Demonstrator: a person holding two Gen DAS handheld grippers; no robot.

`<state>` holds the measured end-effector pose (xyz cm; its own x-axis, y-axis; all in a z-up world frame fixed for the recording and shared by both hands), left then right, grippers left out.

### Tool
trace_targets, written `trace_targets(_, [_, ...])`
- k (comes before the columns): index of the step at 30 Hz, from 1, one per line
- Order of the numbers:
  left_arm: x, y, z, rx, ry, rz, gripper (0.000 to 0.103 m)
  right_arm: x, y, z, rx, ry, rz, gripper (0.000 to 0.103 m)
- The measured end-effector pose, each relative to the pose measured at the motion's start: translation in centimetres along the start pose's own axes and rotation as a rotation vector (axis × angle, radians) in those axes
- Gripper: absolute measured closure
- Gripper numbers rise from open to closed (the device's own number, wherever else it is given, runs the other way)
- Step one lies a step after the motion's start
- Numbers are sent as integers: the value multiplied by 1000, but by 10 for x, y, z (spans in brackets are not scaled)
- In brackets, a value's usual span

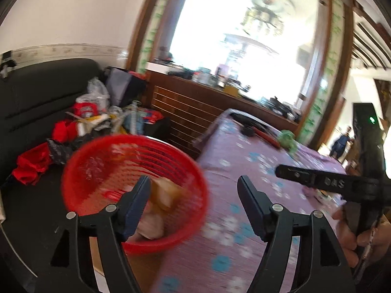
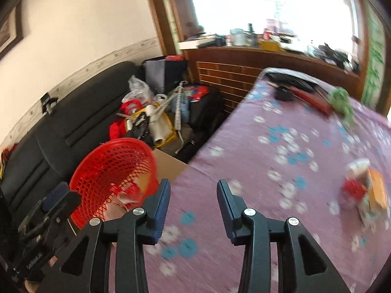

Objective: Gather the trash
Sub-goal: 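Move both open tools back over the table toward the remaining trash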

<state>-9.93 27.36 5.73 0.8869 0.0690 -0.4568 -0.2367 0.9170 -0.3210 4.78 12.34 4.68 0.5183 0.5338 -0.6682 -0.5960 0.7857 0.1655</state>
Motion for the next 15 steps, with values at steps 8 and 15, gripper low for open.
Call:
trace_targets(8, [21, -86, -45, 120, 104, -100, 29, -35, -64, -26, 104, -15, -72, 59])
trace_targets(15, [39, -129, -76, 213, 176, -106, 23, -53, -114, -48, 199, -19, -118, 57])
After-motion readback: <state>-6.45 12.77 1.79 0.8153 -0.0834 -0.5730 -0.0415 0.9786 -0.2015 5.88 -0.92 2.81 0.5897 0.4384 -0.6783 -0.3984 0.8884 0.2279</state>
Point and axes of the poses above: each gripper's, at about its wrist camera, not at the fingertips, and x roughly the way its jaws point, y to its left, z to its top, the point moved 4 cm from there along x, roughly the way its jaws point, and after that the axes turned 4 degrees about -x, right-handed, at the moved point
